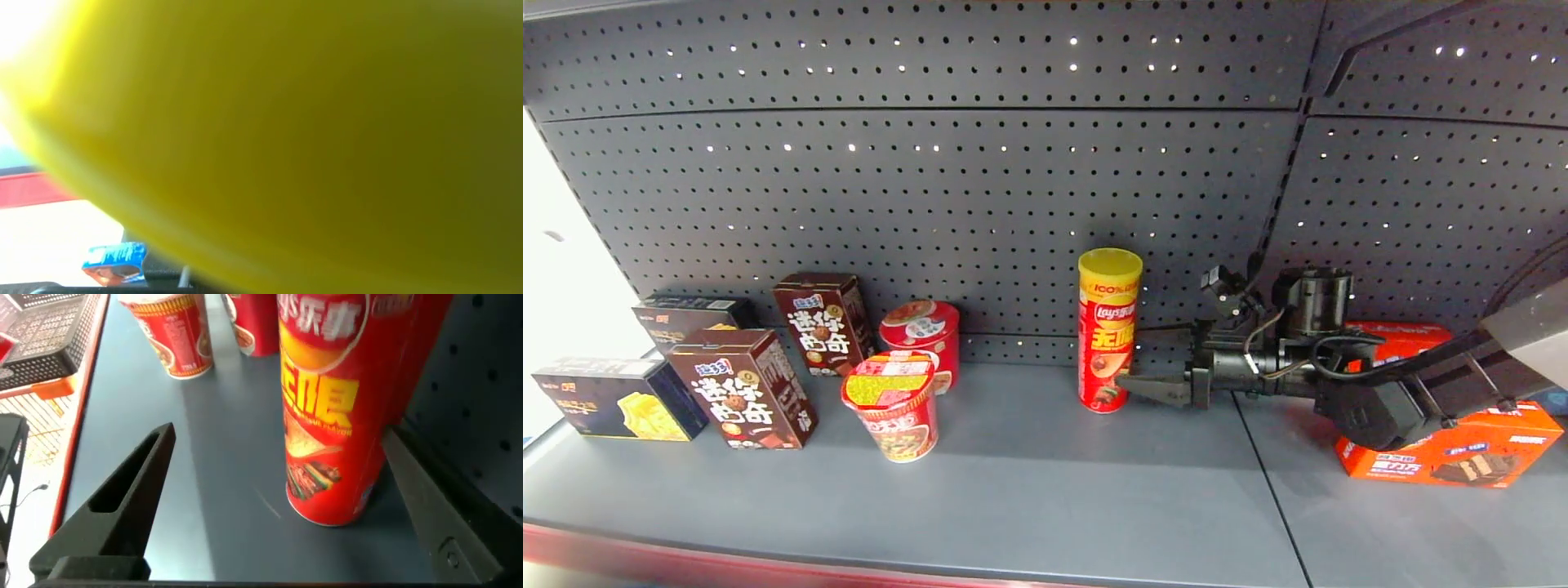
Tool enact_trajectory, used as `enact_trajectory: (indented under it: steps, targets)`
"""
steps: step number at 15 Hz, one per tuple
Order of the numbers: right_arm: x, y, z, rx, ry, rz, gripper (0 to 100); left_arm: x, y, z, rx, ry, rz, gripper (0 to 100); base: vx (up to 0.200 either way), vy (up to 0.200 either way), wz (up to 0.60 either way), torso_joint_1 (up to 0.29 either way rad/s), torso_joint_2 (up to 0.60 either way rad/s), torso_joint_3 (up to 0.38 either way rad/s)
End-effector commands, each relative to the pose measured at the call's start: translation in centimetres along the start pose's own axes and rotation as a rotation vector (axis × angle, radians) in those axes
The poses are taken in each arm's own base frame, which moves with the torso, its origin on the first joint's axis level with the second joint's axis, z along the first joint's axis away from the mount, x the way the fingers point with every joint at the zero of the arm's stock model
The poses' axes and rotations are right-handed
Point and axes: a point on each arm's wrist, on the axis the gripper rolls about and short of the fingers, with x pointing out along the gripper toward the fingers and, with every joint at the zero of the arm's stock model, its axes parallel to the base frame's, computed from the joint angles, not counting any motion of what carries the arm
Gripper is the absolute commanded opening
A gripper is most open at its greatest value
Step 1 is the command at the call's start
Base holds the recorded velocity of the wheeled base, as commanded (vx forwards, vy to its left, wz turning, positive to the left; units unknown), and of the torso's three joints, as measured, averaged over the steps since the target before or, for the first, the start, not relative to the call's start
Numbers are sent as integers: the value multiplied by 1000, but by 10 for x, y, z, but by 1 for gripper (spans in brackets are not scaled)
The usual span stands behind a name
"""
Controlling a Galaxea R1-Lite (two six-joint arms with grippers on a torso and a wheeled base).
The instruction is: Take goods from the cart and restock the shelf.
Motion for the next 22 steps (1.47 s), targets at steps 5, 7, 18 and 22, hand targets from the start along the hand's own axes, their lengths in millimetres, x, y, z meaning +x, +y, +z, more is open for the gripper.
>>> enact_trajectory:
  steps: [5, 7, 18, 22]
  targets:
    - [10, -12, -8, 5, -2, 17, 100, 1, 0, -4, -1, 9, 0, 0, 0, 0, 0, 0, 0, 0]
    - [12, -16, -9, 3, -4, 13, 100, 2, 0, -6, -2, 16, 0, 0, 0, 0, 0, 0, 0, 0]
    - [39, -30, -12, -17, -25, 27, 100, 4, 0, -11, -4, 35, -1, 0, 0, 0, 0, 0, 0, 0]
    - [47, -32, -15, -7, -28, 33, 100, 4, 0, -12, -4, 35, -1, 0, 0, 0, 0, 0, 0, 0]
